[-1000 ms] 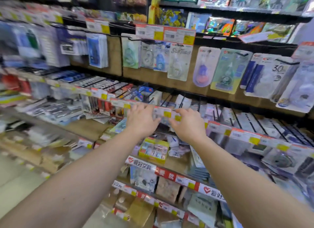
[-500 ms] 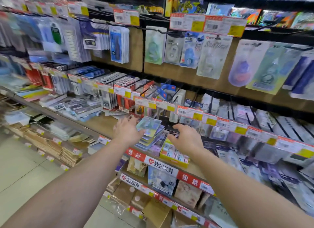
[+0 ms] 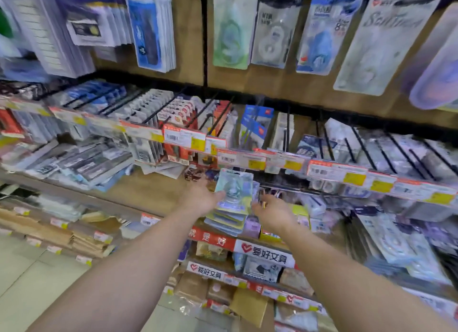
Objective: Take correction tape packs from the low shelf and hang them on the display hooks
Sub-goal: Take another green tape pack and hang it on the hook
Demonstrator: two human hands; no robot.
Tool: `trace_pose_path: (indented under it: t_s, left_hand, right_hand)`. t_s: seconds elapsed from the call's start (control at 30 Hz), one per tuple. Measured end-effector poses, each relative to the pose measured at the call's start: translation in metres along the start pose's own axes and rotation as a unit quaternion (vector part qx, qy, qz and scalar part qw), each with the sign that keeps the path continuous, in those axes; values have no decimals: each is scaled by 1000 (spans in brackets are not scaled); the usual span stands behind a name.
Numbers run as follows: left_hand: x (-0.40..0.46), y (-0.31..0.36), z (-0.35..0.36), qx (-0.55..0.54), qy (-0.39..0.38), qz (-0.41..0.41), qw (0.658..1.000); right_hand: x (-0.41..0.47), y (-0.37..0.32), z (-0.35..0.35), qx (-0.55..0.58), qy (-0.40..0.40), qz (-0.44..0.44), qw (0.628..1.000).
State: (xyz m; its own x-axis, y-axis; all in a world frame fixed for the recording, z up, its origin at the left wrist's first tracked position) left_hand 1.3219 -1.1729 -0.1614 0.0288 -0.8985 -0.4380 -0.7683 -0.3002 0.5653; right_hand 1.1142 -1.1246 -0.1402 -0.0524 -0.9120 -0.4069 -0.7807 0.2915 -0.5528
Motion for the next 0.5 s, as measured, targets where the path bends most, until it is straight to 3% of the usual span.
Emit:
trace_pose_path:
  t_s: [0.23,0.37,0.5]
  left_hand:
    - [12,4,11,-60,-40,-18,997]
    - [21,3,12,-87,-52,-6,995]
    - [25,-8,8,-186,-53,9,981]
  right_hand:
    - [20,-5,22,1,-3,38,999]
    - [24,-19,27,12,22,-2,1000]
    - [29,-15,26,132,82,31,987]
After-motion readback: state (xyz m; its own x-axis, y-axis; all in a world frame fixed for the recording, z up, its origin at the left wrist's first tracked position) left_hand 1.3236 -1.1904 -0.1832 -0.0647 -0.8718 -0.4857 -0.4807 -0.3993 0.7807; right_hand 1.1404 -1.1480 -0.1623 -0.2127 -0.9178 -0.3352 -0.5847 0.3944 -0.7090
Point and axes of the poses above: each hand's wrist, its own x-axis towards the middle knuckle, its own z-axis out of the palm, y = z × x, the point moved 6 cm from there along x, towards the middle knuckle, and after that the axes turned 5 degrees about -y, right-handed, at the moved point
